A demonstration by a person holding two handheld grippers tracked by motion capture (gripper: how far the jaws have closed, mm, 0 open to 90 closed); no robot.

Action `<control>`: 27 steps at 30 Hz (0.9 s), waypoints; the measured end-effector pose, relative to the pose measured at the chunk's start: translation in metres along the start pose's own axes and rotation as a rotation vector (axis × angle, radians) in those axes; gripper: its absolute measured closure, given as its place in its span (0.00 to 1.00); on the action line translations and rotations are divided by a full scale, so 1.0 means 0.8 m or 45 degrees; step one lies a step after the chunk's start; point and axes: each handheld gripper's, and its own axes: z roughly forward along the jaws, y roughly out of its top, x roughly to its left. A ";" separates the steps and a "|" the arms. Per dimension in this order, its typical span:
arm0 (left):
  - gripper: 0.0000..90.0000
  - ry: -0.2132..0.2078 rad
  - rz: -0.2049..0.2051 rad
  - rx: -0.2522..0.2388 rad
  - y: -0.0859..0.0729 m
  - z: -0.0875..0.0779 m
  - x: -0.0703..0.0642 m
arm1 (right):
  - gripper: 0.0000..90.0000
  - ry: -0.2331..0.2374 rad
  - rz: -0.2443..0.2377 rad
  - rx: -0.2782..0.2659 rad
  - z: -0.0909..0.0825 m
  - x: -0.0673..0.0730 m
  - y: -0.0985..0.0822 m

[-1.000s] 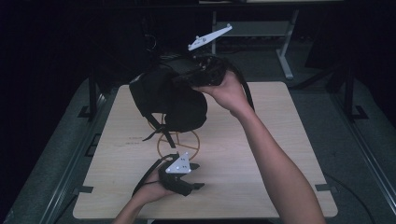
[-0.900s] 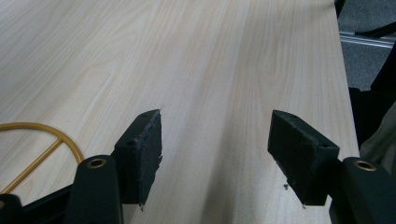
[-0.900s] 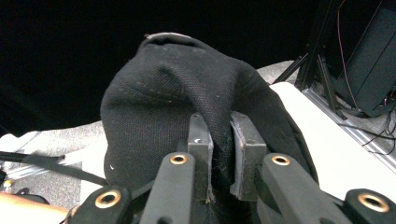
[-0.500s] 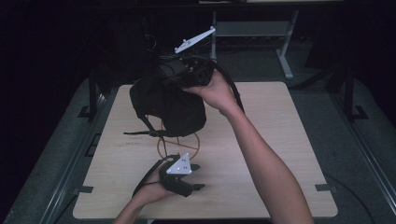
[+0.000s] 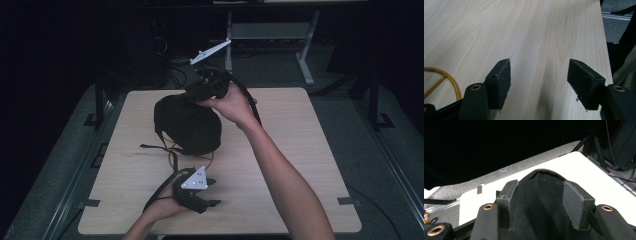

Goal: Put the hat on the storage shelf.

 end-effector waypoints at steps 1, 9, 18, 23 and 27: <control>0.39 -0.002 0.000 0.005 0.000 0.000 0.000 | 0.50 -0.001 -0.002 0.000 0.000 -0.001 -0.002; 0.39 -0.005 0.003 0.008 0.001 0.001 0.000 | 0.46 0.013 0.025 -0.011 -0.008 -0.009 -0.012; 0.36 0.005 0.004 0.008 0.001 0.002 -0.003 | 0.41 0.045 0.062 -0.046 -0.025 -0.021 -0.033; 0.35 0.008 0.000 0.009 0.000 0.001 -0.001 | 0.40 0.028 0.082 -0.057 -0.039 -0.029 -0.051; 0.34 0.011 -0.011 0.000 0.000 0.001 -0.002 | 0.39 0.020 0.099 -0.064 -0.046 -0.035 -0.060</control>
